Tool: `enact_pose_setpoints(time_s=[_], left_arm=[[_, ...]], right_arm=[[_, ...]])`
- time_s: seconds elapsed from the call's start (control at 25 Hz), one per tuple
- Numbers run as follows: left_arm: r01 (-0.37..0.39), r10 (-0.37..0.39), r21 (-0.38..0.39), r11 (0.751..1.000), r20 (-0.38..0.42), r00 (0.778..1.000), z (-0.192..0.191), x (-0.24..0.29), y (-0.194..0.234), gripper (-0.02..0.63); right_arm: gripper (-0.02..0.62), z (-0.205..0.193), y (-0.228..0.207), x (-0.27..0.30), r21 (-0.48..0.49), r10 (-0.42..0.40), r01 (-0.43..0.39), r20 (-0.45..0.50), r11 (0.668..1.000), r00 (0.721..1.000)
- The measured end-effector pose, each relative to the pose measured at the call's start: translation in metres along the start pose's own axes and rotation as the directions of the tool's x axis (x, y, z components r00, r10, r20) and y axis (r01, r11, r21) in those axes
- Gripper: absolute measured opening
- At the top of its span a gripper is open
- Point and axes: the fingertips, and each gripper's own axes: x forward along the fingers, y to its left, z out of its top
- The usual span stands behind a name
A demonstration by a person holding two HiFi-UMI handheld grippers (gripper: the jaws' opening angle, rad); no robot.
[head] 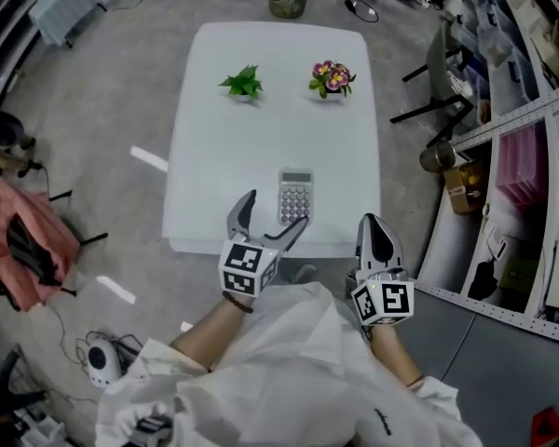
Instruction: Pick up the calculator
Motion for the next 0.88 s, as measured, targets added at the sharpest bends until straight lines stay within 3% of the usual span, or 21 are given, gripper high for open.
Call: enact_pose_setpoints(time_s=[0.56,0.88], left_arm=[[-0.061,0.058,-0.032,0.998,-0.096,0.994,-0.014,0.043,-0.001,0.491],[-0.162,0.153,-0.042,0.986,-0.167,0.974,-0.035,0.072,-0.003,0.491]], right_arm=[[0.018,-0.006,-0.023,0.044,0.002,0.074,-0.074,-0.057,0.997,0.996],[0.018,-0.017,-0.046,0.064,0.009,0.161,-0.161,-0.103,0.987,0.982]])
